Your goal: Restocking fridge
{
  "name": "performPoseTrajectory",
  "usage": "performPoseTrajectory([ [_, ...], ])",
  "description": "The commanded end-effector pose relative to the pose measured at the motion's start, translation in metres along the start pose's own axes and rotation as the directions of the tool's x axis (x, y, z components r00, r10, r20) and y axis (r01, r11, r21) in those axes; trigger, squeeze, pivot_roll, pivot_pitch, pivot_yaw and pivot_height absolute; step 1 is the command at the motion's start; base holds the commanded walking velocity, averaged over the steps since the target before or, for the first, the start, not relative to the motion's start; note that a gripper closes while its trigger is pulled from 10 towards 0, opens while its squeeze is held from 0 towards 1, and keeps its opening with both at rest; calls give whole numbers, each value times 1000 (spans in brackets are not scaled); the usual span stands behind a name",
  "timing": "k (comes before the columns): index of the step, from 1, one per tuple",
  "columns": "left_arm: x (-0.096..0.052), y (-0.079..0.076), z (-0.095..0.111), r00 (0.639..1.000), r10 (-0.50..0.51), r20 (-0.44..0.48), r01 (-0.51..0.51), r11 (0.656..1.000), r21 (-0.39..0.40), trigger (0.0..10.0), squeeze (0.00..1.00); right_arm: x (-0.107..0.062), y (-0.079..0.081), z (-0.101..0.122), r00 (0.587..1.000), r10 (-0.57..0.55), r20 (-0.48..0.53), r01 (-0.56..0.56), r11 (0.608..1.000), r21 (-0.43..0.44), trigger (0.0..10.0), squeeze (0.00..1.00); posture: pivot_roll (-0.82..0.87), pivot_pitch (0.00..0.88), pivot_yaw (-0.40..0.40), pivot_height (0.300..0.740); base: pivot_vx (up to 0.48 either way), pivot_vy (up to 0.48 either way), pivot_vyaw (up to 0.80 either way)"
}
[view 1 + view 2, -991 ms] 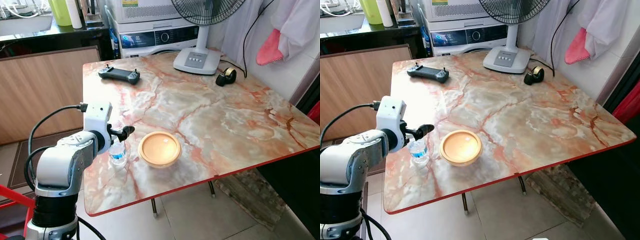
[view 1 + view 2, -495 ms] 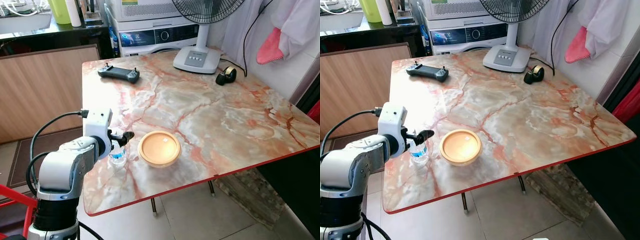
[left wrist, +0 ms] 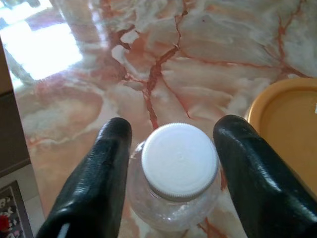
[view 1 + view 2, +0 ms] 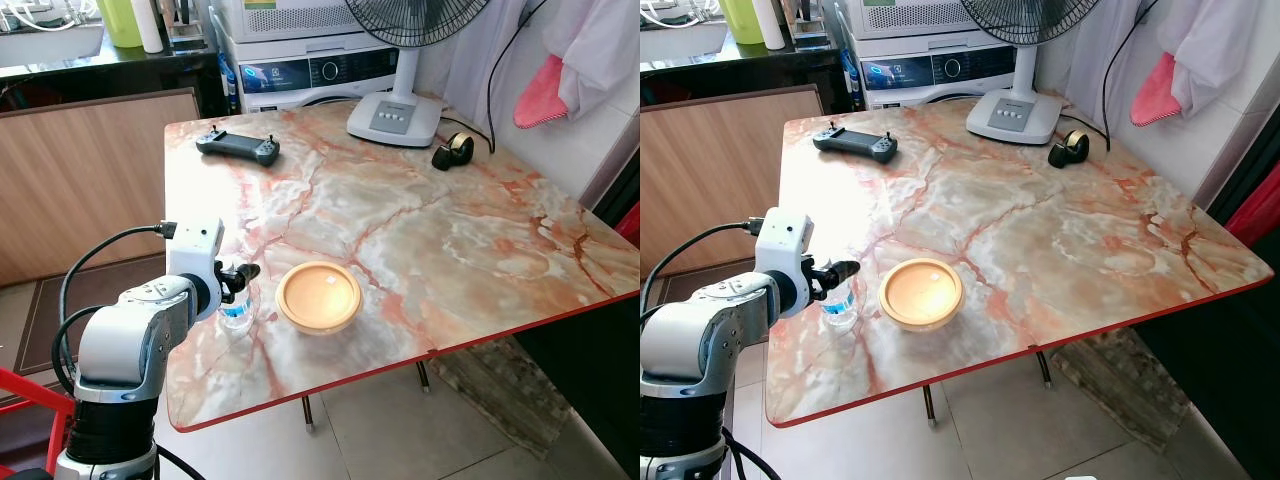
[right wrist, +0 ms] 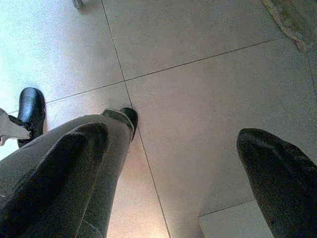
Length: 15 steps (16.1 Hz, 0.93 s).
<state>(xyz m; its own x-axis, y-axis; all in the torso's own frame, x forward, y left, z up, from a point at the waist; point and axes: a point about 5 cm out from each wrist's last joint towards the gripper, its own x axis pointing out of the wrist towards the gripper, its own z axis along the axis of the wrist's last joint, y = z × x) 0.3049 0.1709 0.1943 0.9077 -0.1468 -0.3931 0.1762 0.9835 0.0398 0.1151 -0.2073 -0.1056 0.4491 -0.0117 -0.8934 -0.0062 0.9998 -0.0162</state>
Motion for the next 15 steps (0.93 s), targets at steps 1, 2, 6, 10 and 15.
performPoseTrajectory([
  [1, -1, 0, 0, 1000, 8, 2, -8, 1000, 23, 0, 0, -1, -3, -1, 1000, -5, -7, 5, 1000, -6, 10000, 0, 131, 27, -50, 740, 0, 0, 0],
  [2, -1, 0, 1, 1000, 13, 5, -13, 1000, 29, 0, 0, -1, -3, -1, 1000, -5, -8, 5, 1000, -7, 10000, 0, 131, 27, -50, 740, 0, 0, 0],
  [6, -1, 1, 0, 1000, 18, 3, -18, 999, 46, 0, 0, -1, -3, -1, 1000, -1, -9, 1, 1000, -5, 10000, 0, 132, 27, -49, 740, 0, 0, 0],
  [10, -1, 2, -3, 1000, 24, -7, -24, 998, 52, 0, 0, -1, -3, -1, 1000, 1, -11, -1, 1000, -8, 10000, 0, 134, 26, -50, 740, 0, 0, 0],
  [15, -3, 15, 5, 993, 109, 38, -110, 993, 46, 0, 0, 0, -3, 0, 1000, 4, -10, -4, 1000, -10, 10000, 0, 137, 26, -50, 740, 0, 0, 0],
])
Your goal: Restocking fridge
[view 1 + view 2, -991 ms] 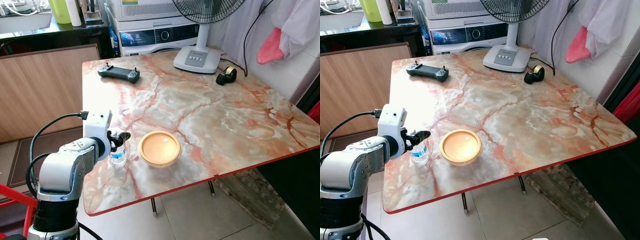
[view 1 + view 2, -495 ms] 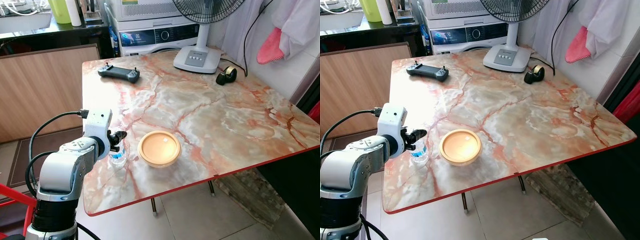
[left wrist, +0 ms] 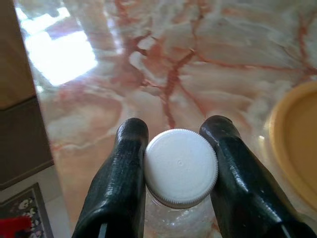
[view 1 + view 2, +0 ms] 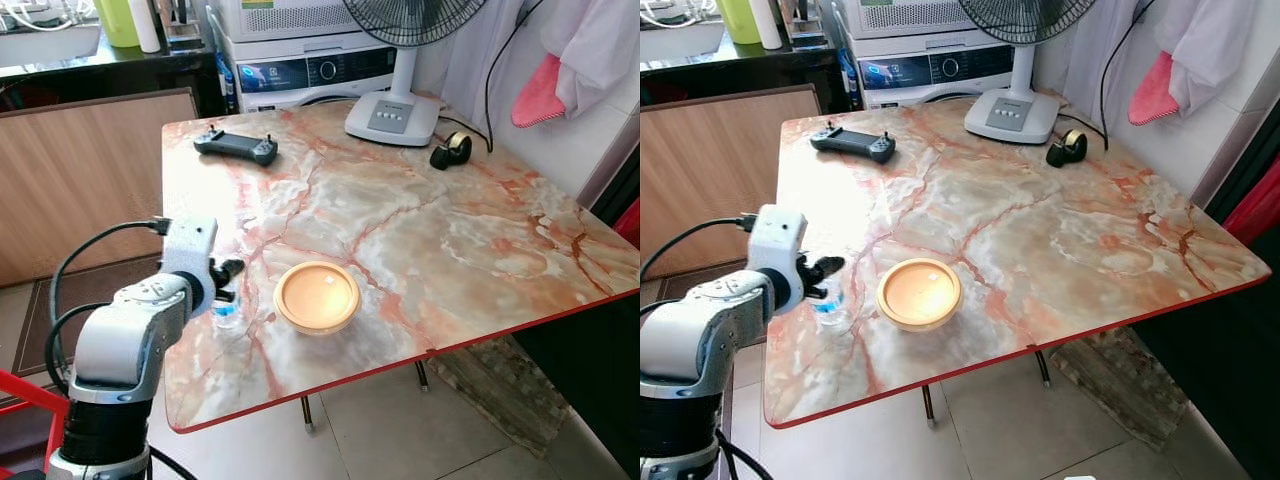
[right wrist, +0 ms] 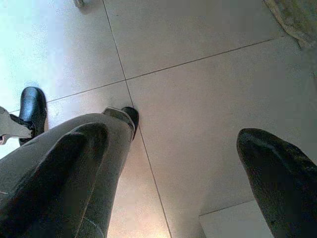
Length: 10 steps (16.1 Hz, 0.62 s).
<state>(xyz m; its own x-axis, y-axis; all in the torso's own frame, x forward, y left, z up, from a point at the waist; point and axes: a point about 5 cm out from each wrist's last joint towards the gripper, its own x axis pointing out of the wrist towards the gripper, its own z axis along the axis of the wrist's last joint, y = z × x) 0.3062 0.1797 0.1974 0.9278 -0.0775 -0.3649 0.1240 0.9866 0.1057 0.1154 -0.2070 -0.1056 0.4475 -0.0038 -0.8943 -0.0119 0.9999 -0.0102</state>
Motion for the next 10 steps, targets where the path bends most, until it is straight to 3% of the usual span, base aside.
performPoseTrajectory([
  [1, -2, 11, 7, 997, 67, 42, -67, 998, -1, 0, 0, 0, -3, -1, 1000, -4, -8, 4, 1000, -7, 10000, 0, 139, 26, -50, 740, 0, 0, 0],
  [3, -5, 30, 17, 982, 161, 99, -159, 987, -27, 0, 0, 0, -2, 0, 1000, -3, -8, 3, 1000, -8, 10000, 0, 133, 25, -47, 740, 0, 0, 0],
  [4, -13, 66, 15, 946, 311, 94, -308, 950, -44, 0, 0, 0, -1, 0, 1000, 1, -6, -1, 1000, -16, 10000, 0, 131, 26, -46, 740, 0, 0, 0],
  [6, -29, 116, 2, 858, 508, 75, -506, 861, -47, 0, 0, 0, -1, 0, 1000, 0, -8, 0, 1000, -17, 10000, 0, 143, 25, -46, 740, 0, 0, 0],
  [7, -32, 123, -3, 846, 529, 64, -526, 848, -60, 4588, 0, 0, -1, 0, 1000, 0, -9, 0, 1000, -18, 10000, 0, 149, 27, -46, 740, 0, 0, 0],
  [8, -36, 134, -16, 835, 549, 34, -544, 833, -102, 10000, 0, 0, -1, 0, 1000, 1, -10, -1, 1000, -19, 10000, 0, 150, 28, -46, 740, 0, 0, 0],
  [10, -42, 152, -56, 796, 604, -28, -605, 795, -49, 10000, 0, 0, -1, 1, 1000, 4, -9, -4, 1000, -22, 10000, 0, 149, 26, -47, 740, 0, 0, 0],
])
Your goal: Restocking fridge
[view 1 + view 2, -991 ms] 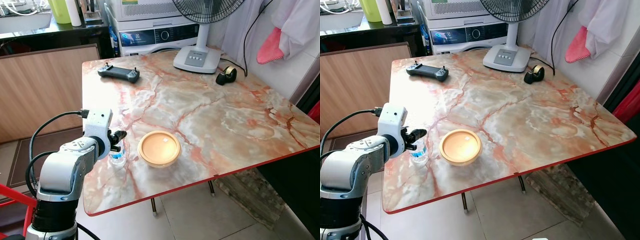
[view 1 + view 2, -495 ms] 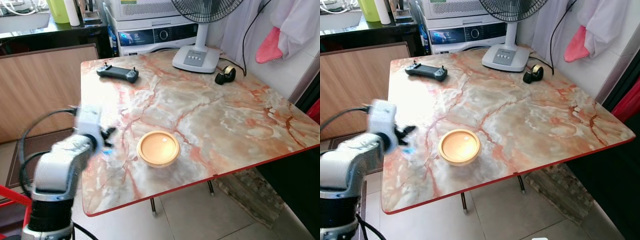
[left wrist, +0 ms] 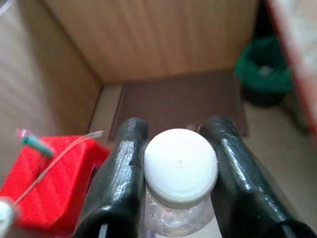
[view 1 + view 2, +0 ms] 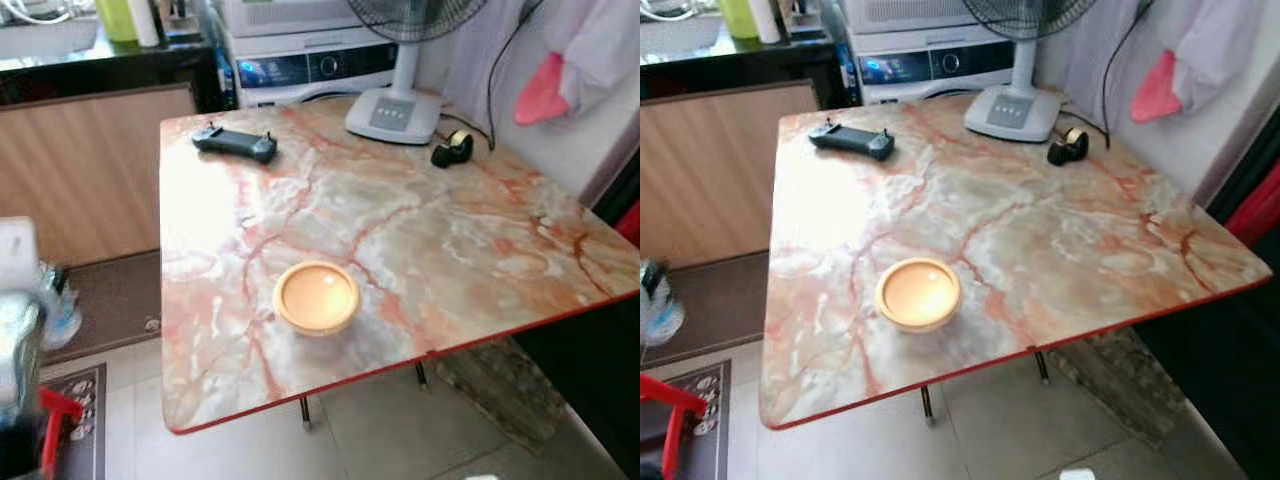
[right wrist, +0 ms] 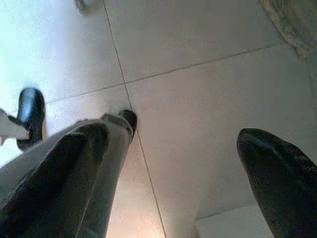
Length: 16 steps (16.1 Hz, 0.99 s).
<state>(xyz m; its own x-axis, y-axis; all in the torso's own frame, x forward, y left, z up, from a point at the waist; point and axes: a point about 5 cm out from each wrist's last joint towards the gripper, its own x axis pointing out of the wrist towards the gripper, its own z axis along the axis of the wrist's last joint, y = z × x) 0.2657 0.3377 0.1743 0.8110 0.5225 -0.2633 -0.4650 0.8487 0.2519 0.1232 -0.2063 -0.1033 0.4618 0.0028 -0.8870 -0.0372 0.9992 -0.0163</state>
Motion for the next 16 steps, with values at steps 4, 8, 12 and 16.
performPoseTrajectory([
  [4, -7, -17, -102, 987, -105, -118, 109, 994, 30, 10000, 0, -2, -2, -6, 1000, -4, -16, 4, 1000, -31, 10000, 0, 147, 24, -37, 740, 0, 0, 0],
  [8, -23, -43, -177, 946, -203, -251, 245, 958, 149, 10000, 0, -1, 3, -1, 999, 35, 5, -34, 990, -139, 10000, 0, 149, 6, -14, 740, 0, 0, 0],
  [12, -43, -60, -230, 891, -265, -368, 349, 919, 182, 10000, 0, -1, 6, -2, 999, -5, 36, 9, 994, -106, 10000, 0, 127, 0, 8, 740, 0, 0, 0],
  [16, -57, -60, -257, 854, -219, -471, 296, 950, 95, 10000, 0, -3, 7, -17, 996, -85, 15, 83, 988, 130, 10000, 0, 120, 0, 6, 740, 0, 0, 0],
])
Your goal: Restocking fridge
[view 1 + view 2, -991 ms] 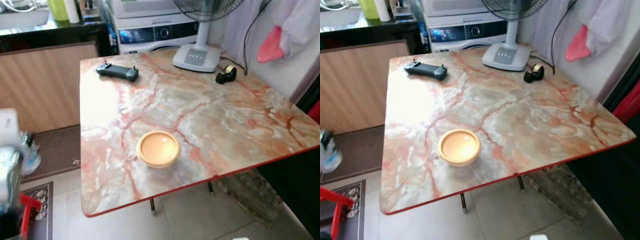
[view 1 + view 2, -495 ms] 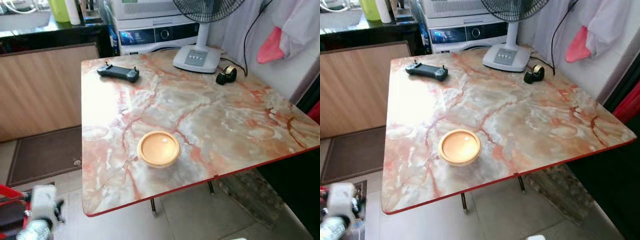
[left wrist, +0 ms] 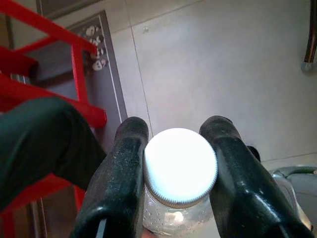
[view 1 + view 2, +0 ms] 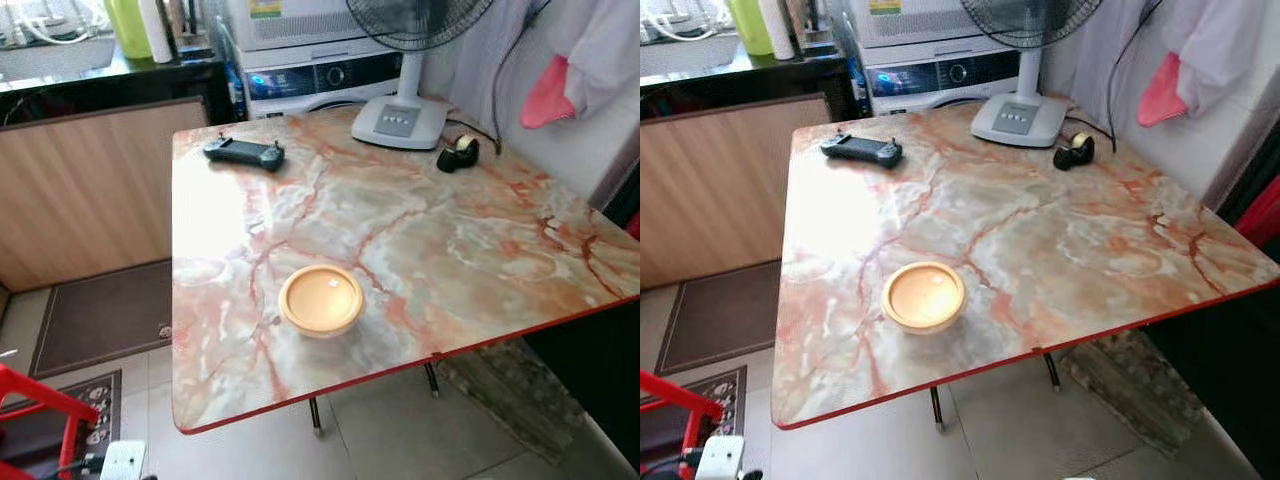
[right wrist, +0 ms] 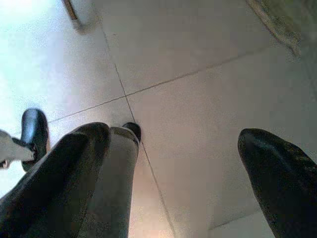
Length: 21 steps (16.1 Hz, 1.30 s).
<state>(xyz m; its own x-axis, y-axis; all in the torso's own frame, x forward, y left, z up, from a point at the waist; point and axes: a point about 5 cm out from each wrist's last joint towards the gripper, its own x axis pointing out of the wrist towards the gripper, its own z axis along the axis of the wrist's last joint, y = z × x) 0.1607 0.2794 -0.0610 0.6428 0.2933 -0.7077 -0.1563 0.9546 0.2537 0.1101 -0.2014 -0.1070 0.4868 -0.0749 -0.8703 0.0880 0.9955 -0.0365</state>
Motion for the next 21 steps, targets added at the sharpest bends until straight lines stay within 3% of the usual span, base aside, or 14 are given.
performPoseTrajectory([
  [1, -3, -9, -22, 996, -9, -86, 10, 1000, 16, 10000, 0, -2, 2, -9, 1000, -1, -29, 3, 998, 68, 10000, 0, 115, 0, 2, 740, 0, 0, 0],
  [8, 3, -24, -11, 998, -32, -61, 34, 999, 36, 10000, 0, -3, 3, -13, 1000, -13, -27, 16, 991, 129, 10000, 0, 88, 0, 16, 740, 0, 0, 0],
  [13, 2, -25, -16, 995, -33, -90, 37, 999, 37, 10000, 0, -3, 2, -16, 999, -28, -41, 34, 985, 167, 10000, 0, 61, 0, 32, 740, 0, 0, 0],
  [21, -2, -31, -28, 990, -51, -128, 53, 999, 11, 10000, 0, -4, -2, -16, 998, -22, -55, 29, 991, 134, 10000, 0, 78, 0, 17, 740, 0, 0, 0],
])
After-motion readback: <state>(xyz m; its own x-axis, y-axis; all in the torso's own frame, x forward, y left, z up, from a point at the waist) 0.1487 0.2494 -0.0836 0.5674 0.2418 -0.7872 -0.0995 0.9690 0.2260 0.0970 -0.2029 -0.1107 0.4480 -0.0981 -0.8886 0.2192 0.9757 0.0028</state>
